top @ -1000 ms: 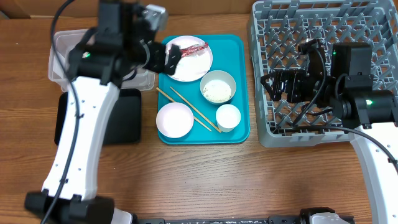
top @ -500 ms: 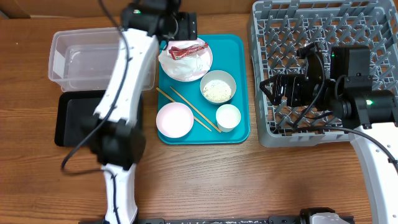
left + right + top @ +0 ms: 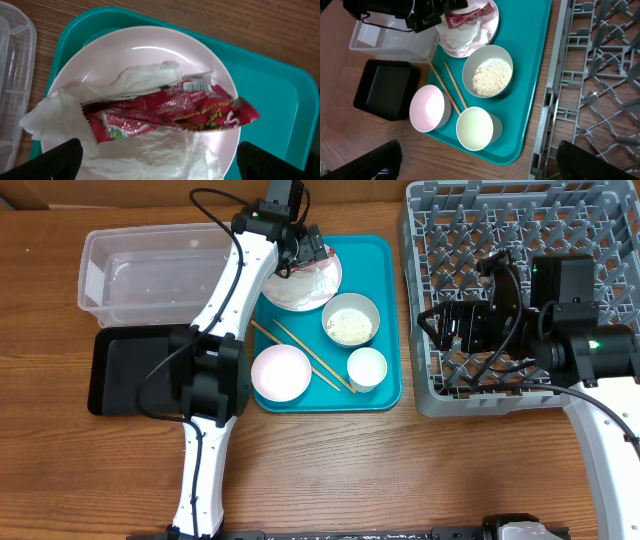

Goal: Sort waste into correct bins and load items into the dishwasher
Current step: 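Reach the left gripper to the red wrapper and tissue on the plate, then grasp the red wrapper and tissue with the left gripper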

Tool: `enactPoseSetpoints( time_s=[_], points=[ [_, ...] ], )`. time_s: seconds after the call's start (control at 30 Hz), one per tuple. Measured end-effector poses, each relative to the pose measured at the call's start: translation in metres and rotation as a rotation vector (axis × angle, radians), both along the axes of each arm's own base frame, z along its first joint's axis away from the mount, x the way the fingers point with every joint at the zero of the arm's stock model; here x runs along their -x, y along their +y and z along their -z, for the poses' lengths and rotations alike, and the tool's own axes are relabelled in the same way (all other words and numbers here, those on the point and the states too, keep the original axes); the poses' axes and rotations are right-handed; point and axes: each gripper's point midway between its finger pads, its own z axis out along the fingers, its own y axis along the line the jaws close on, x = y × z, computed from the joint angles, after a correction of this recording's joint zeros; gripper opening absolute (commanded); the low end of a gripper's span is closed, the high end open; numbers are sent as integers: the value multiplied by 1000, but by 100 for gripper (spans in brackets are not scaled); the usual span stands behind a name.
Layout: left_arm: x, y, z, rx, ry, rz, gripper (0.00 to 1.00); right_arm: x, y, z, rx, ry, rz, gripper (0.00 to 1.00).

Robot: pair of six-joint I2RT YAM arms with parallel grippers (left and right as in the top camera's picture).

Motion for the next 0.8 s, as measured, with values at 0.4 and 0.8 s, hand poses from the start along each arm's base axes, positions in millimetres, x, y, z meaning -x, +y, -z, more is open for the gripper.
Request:
enactPoseSetpoints(
  time_s=[0.4, 0.8],
  points=[
    [-4, 1, 21, 15, 22, -61, 98, -3, 0, 6, 1, 19, 0, 100],
    [7, -2, 60, 20, 119, -63, 89, -4, 0, 10, 4, 30, 2, 100]
  ],
)
